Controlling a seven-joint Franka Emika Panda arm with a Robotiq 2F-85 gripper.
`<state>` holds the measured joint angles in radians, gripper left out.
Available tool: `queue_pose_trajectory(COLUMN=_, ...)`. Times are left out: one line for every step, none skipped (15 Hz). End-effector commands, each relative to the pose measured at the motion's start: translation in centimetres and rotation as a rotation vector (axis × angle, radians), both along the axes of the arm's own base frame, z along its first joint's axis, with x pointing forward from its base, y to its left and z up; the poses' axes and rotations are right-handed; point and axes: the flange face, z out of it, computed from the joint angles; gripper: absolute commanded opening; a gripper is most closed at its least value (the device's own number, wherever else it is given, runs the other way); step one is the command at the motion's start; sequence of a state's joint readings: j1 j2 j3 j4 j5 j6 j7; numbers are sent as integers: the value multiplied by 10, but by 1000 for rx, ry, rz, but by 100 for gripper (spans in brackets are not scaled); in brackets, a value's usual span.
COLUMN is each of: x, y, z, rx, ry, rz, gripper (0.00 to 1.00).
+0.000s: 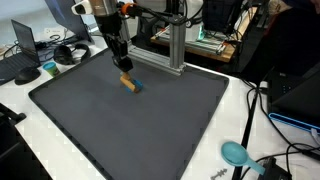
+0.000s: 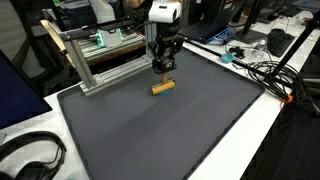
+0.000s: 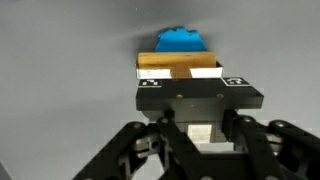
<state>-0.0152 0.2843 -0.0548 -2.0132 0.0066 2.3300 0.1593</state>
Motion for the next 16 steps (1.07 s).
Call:
queue_pose_trajectory(x=12, y=6, z=-46, rx=-1, ry=-31, rz=21, gripper=22)
queue_pose_trajectory(x=12, y=6, z=-46, rx=-1, ry=-32, rz=23, gripper=22)
queue_pose_trajectory(x=12, y=6, z=-46, rx=-2, ry=-33, rz=25, gripper=22)
queue_pose_trajectory(x=12, y=6, z=-46, rx=-2, ry=-35, rz=26, gripper=22)
queue_pose_trajectory(x=12, y=6, z=-46, rx=-2, ry=-37, rz=26, gripper=22)
queue_pose_trajectory(x=13, y=6, z=-47, rx=0, ry=-37, rz=25, gripper=22)
queue_pose_trajectory(x=13, y=6, z=-47, rx=-2, ry=-33, rz=23, gripper=22)
queue_pose_trajectory(x=13, y=6, z=-48, rx=2, ry=-25, rz=23, gripper=22)
queue_pose_trajectory(x=13, y=6, z=-47, rx=5, ry=-19, rz=22, gripper=22)
queue_pose_trajectory(x=13, y=7, z=-45, rx=9, ry=-18, rz=21, gripper=22)
queue_pose_trajectory(x=12, y=7, z=-45, rx=6, ry=-9, rz=21, gripper=22)
queue_pose_trajectory(x=12, y=7, z=-39, rx=9, ry=-8, rz=29, gripper=22)
queue_pose_trajectory(x=11, y=7, z=-33, rx=3, ry=-11, rz=28, gripper=22)
queue_pose_trajectory(x=9, y=9, z=-25, rx=-1, ry=-9, rz=32, gripper=22)
queue_pose_trajectory(x=6, y=10, z=-18, rx=1, ry=-1, rz=39, gripper=22)
queue_pose_trajectory(x=4, y=10, z=-12, rx=-4, ry=-1, rz=39, gripper=22)
